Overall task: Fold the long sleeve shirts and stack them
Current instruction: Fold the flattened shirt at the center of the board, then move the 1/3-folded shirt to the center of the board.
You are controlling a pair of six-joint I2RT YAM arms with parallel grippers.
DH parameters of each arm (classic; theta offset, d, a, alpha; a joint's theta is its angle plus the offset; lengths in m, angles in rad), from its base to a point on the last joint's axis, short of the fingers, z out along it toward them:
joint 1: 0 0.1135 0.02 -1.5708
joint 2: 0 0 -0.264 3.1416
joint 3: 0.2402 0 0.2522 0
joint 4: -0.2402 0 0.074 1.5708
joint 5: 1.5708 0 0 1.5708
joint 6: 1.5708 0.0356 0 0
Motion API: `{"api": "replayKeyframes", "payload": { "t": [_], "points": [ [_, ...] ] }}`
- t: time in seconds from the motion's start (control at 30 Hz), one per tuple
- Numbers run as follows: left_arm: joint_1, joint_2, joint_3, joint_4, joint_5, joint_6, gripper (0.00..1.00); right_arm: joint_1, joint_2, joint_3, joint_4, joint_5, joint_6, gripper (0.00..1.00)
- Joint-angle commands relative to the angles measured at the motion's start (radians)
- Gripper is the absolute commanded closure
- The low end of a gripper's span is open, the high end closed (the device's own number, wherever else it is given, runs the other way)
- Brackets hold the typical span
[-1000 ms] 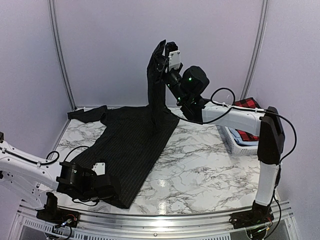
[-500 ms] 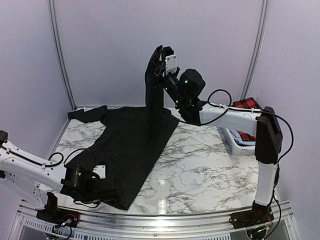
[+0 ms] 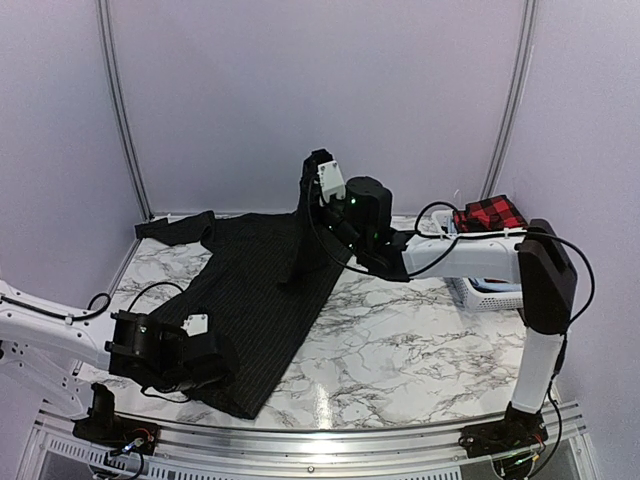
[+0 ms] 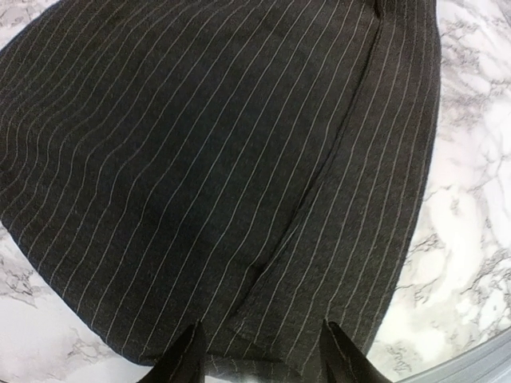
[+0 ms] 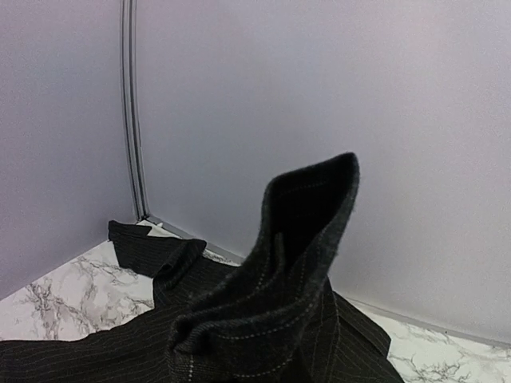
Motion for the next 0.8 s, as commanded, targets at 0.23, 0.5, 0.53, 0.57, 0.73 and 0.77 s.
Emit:
{"api": "replayKeyframes", "payload": {
  "t": [0.23, 0.5, 0.53, 0.57, 0.73, 0.77],
  "points": [
    [0.273, -0.088, 0.056, 0.091, 0.220, 0.393, 0.52, 0.039, -0.154, -0.114, -0.431, 0.131, 0.224, 1.00],
    [0.352, -0.039, -0.041, 0.247, 0.395, 0.488, 0.50, -0.080, 0.085, 0.162, -0.747, -0.117, 0.235, 1.00],
    [0.359, -0.008, -0.049, 0.272, 0.413, 0.498, 0.50, -0.084, 0.131, 0.193, -0.777, -0.159, 0.241, 1.00],
    [0.360, 0.027, -0.053, 0.297, 0.430, 0.509, 0.51, -0.087, 0.192, 0.234, -0.798, -0.183, 0.248, 1.00],
    [0.359, 0.196, -0.012, 0.363, 0.476, 0.562, 0.58, -0.099, 0.375, 0.328, -0.848, -0.266, 0.305, 1.00],
    [0.357, 0.225, 0.003, 0.366, 0.483, 0.571, 0.59, -0.105, 0.393, 0.329, -0.843, -0.267, 0.314, 1.00]
  ]
}}
